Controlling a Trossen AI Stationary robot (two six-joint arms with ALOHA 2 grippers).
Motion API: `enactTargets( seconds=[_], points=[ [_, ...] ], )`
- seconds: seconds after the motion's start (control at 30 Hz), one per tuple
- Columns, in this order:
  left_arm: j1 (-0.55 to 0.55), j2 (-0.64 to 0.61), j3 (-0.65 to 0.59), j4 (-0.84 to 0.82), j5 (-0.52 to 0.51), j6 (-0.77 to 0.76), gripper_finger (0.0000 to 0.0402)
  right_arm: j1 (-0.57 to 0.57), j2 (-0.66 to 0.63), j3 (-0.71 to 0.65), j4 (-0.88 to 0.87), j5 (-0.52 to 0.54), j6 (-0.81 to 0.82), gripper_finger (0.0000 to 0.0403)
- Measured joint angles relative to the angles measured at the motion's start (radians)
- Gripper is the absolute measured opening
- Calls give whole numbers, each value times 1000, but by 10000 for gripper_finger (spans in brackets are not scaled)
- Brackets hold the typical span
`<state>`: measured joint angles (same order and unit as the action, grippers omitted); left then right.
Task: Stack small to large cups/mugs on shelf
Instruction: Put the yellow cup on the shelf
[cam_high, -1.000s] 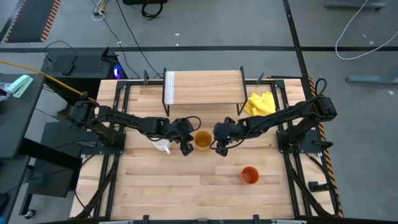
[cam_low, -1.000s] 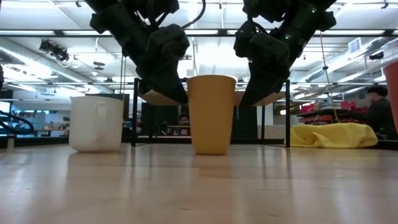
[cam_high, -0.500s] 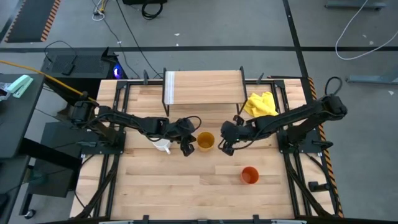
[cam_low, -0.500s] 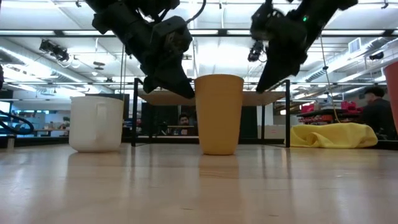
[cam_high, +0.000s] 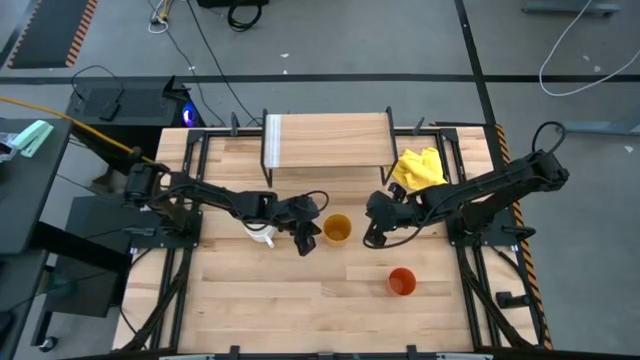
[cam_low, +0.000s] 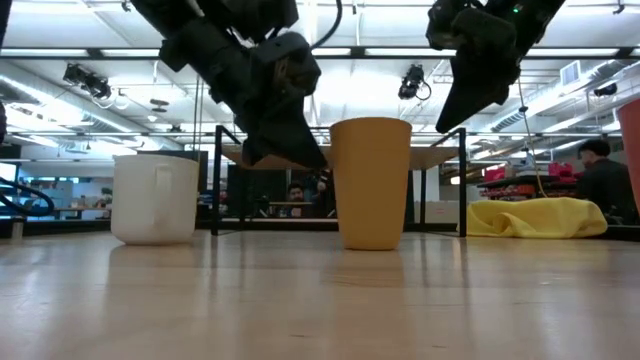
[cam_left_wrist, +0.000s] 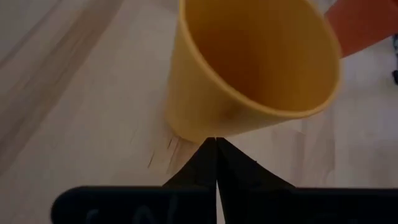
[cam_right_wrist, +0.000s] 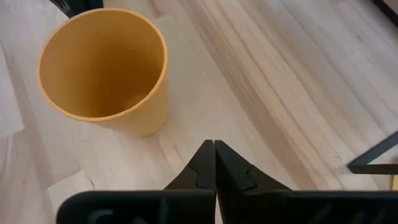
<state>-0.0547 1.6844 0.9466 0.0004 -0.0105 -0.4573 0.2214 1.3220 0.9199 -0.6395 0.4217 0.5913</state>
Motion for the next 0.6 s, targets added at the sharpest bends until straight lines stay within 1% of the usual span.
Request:
enactTargets(
  seconds=[0.1, 0.2, 0.3, 0.47, 0.6],
  points=[
    [2, 3, 0, -3, 0, -2, 25, 0, 0, 0, 0, 0, 1, 2],
    [2, 3, 0, -1, 1, -3, 29, 0, 0, 0, 0, -16, 4, 2],
    [2, 2, 0, 7, 12, -3, 25, 2, 8, 0, 1, -39, 12, 3],
    [0, 3, 1, 19, 17, -3, 12, 12, 17, -5, -4, -42, 16, 2],
    [0, 2, 4, 36, 32, -2, 13, 13, 16, -5, 0, -42, 17, 4]
  ],
)
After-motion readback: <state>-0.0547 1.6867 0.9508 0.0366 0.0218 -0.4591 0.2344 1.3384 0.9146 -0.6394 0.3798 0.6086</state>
